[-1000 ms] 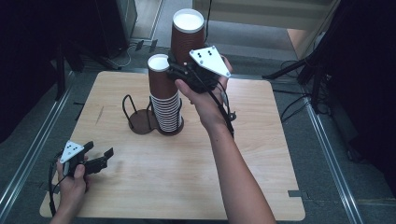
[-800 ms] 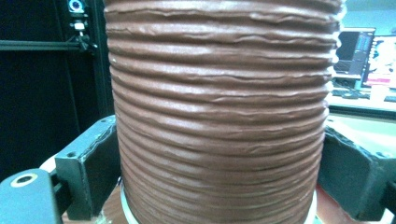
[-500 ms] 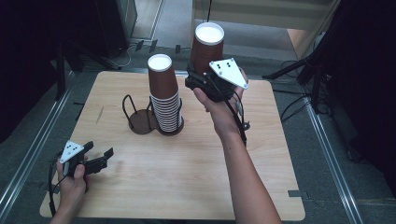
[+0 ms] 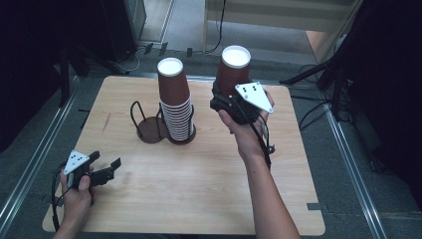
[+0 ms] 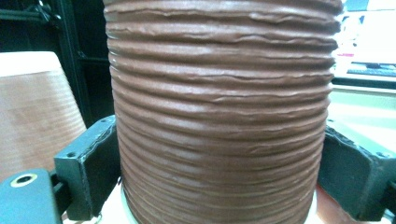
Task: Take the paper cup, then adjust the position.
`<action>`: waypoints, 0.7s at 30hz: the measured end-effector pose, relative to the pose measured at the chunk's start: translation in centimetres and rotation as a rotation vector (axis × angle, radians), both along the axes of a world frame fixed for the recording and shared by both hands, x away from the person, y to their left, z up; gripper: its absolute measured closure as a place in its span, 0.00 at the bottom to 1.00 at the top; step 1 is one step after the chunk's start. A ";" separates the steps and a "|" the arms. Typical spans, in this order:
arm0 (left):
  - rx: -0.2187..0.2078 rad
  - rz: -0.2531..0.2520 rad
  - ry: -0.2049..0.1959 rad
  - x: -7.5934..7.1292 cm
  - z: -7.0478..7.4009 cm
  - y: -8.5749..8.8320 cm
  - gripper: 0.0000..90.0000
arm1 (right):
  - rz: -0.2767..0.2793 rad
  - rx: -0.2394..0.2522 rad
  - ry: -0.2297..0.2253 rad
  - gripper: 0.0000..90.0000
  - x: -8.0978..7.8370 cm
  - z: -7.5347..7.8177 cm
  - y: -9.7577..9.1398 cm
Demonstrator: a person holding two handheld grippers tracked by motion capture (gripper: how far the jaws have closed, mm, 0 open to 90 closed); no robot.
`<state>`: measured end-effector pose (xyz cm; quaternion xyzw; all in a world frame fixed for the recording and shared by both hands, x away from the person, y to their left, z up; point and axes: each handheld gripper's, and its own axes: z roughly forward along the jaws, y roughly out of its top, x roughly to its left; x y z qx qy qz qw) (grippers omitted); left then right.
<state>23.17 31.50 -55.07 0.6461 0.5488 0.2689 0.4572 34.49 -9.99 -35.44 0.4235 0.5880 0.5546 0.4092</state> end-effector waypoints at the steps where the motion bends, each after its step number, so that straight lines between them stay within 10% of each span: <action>1: 0.001 -0.002 0.001 0.0 0.0 0.0 0.16 | -0.002 0.001 0.003 0.10 -0.1 -0.3 -0.2; 21: 0.117 0.001 -0.014 -0.3 0.4 -1.2 0.16 | -0.049 -0.011 0.106 0.10 -3.1 -6.5 -3.8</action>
